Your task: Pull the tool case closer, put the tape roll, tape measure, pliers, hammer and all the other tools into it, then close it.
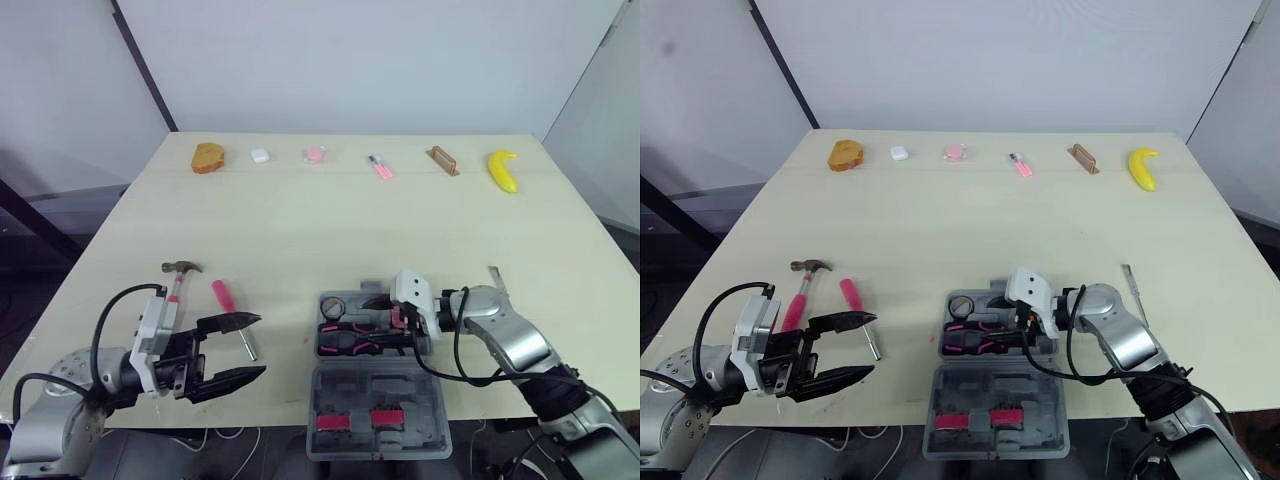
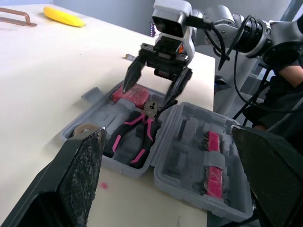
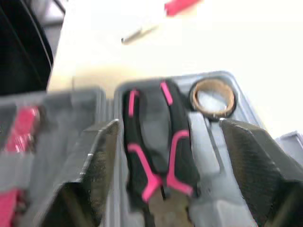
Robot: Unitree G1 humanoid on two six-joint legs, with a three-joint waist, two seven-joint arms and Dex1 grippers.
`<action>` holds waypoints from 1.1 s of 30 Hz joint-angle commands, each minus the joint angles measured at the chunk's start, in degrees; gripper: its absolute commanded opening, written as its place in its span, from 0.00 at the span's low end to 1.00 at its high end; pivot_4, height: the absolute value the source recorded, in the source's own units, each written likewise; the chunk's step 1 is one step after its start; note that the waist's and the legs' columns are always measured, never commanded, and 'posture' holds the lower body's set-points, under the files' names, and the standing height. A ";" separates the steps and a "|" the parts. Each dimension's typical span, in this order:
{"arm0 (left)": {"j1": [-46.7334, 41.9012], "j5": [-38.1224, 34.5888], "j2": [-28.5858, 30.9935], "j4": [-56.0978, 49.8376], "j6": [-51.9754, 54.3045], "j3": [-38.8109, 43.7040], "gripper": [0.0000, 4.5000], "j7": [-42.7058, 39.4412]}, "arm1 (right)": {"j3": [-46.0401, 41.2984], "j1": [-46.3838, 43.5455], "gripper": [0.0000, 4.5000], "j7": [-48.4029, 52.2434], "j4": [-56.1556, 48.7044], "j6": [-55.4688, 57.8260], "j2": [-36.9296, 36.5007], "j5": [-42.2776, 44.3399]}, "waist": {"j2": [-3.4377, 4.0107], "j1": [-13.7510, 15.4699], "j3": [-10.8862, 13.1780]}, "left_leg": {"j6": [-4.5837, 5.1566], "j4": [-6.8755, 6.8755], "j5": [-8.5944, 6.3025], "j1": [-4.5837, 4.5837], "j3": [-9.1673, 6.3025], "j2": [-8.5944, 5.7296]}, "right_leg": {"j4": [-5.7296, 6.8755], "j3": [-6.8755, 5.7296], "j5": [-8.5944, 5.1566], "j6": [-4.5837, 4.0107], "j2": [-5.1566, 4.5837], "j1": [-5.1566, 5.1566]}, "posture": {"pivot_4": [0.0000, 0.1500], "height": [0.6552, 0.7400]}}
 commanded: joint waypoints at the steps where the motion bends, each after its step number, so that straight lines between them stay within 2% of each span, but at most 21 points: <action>1: 0.42 -0.46 -0.20 -2.57 0.18 0.49 1.00 0.73 | -1.42 1.56 0.30 -1.17 0.47 -2.92 1.08 0.56 | 0.00 0.07 0.00 | 0.00 0.00 0.00 -0.01 0.00 -0.01 | -0.01 0.00 0.00 0.00 0.00 0.00 | 1.00 1.00; 2: 0.55 -0.56 -0.29 -2.86 0.31 0.52 1.00 1.07 | -1.57 1.87 0.24 -1.80 0.97 -3.42 1.60 0.37 | 0.01 0.07 0.01 | 0.00 0.00 0.00 -0.02 0.00 -0.02 | -0.01 0.00 0.00 0.00 -0.02 0.00 | 1.00 1.00; 4: 0.70 -0.68 -0.37 -3.17 0.52 0.59 1.00 1.47 | -1.59 2.19 0.02 -2.59 1.74 -4.36 2.16 -0.13 | 0.01 0.04 0.00 | 0.00 0.00 0.00 -0.02 0.02 -0.02 | -0.01 0.01 0.00 0.01 -0.03 0.00 | 1.00 1.00; 5: 0.75 -0.71 -0.41 -3.26 0.64 0.63 1.00 1.64 | -1.54 2.33 0.01 -2.80 1.98 -4.58 2.30 -0.30 | 0.01 0.03 0.00 | 0.00 0.01 0.00 -0.01 0.02 -0.02 | -0.01 0.01 0.00 0.01 -0.02 0.00 | 1.00 1.00; 12: 0.38 -0.57 -0.85 -3.95 1.40 0.39 1.00 2.96 | 0.92 3.01 0.01 -4.86 8.62 -7.85 2.49 -5.21 | 0.00 0.01 0.00 | 0.00 0.01 0.00 0.00 0.02 -0.03 | 0.01 0.01 0.00 0.00 -0.01 0.00 | 1.00 1.00; 20: 0.00 -0.10 -1.24 -3.65 1.59 -0.25 1.00 3.89 | 6.87 3.93 0.01 -6.25 21.83 -10.40 2.56 -13.31 | -0.18 -0.16 -0.59 | 0.00 0.00 0.00 0.22 0.03 -0.01 | 0.02 0.03 0.00 0.00 0.02 0.15 | 1.00 1.00; 21: -0.06 -0.04 -1.27 -3.55 1.62 -0.34 1.00 4.02 | 7.61 3.70 0.01 -6.38 23.22 -10.32 2.67 -14.13 | -0.25 -0.20 -0.64 | 0.00 -0.02 0.00 0.34 0.04 -0.01 | 0.02 0.04 -0.01 -0.01 0.03 0.27 | 1.00 1.00; 24: 0.14 0.26 -1.34 -3.42 1.85 -0.68 1.00 4.63 | 9.96 2.73 0.01 -6.33 27.05 -8.10 3.49 -16.52 | -0.25 -0.29 -0.94 | 0.01 -0.29 -0.01 1.51 0.09 0.02 | -0.15 0.07 -0.15 -0.21 0.02 1.27 | 1.00 1.00; 26: 0.25 0.53 -1.29 -3.25 1.97 -0.88 1.00 5.03 | 11.23 2.17 0.01 -5.95 28.96 -7.56 3.80 -17.70 | -0.54 -0.33 -1.42 | 0.00 -0.48 -0.02 2.23 0.10 0.05 | -0.22 0.09 -0.34 -0.48 0.00 1.92 | 1.00 1.00; 30: 0.29 1.02 -1.42 -2.99 2.26 -1.20 1.00 6.01 | 11.32 1.67 0.01 -5.36 30.70 -5.65 4.83 -17.77 | -0.71 -0.28 -2.23 | -0.01 -0.73 -0.02 2.66 0.17 0.07 | -0.19 0.17 -0.40 -0.59 -0.06 2.11 | 1.00 1.00; 33: 0.75 1.62 -2.06 -3.08 2.53 -1.17 1.00 8.32 | 6.87 1.41 0.01 -6.49 28.55 -7.71 5.91 -14.18 | -0.62 -0.29 -2.38 | -0.01 -1.00 -0.02 3.09 0.23 0.08 | -0.23 0.24 -0.49 -0.73 -0.23 2.38 | 1.00 1.00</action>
